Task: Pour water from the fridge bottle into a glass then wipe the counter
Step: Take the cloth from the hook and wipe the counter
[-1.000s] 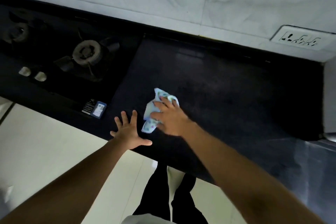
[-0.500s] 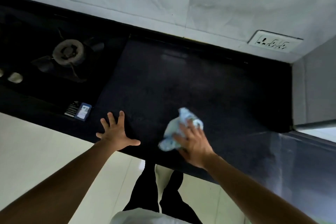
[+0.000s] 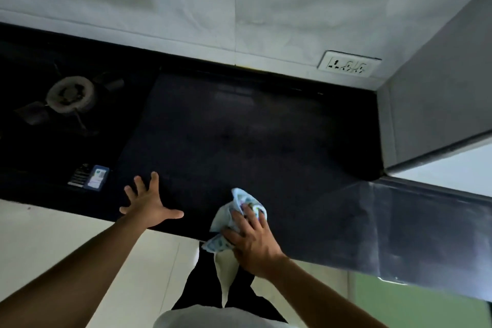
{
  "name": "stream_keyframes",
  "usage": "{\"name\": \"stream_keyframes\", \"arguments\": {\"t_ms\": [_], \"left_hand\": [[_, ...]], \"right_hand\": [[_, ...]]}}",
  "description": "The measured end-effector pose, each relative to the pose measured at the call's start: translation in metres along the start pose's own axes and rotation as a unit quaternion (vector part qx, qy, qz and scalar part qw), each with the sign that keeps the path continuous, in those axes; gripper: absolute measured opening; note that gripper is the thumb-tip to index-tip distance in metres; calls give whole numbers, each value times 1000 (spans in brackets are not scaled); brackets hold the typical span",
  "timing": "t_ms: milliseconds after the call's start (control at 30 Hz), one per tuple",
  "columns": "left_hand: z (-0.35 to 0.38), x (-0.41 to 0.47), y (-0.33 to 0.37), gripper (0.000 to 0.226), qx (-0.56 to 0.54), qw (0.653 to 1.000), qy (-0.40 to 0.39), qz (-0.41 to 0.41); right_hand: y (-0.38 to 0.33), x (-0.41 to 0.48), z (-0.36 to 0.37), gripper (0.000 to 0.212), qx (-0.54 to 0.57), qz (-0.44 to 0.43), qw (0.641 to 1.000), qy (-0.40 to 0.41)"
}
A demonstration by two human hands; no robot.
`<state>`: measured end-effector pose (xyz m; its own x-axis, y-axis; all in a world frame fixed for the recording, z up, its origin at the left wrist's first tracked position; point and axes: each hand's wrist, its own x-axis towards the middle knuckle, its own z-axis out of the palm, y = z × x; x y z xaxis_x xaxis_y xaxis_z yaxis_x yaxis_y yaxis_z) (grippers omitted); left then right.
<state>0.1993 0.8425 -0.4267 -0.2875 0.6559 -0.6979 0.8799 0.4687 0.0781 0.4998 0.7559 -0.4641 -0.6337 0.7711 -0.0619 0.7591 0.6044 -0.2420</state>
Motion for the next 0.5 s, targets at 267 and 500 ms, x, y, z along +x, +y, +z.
{"name": "stream_keyframes", "arguments": {"t_ms": [267, 500], "left_hand": [[36, -31, 26, 92, 40, 997, 40, 57], [86, -72, 57, 80, 64, 988, 28, 134]], "right_hand": [[85, -89, -41, 50, 50, 413, 908, 49], [28, -62, -41, 48, 116, 462, 876, -78]]}}
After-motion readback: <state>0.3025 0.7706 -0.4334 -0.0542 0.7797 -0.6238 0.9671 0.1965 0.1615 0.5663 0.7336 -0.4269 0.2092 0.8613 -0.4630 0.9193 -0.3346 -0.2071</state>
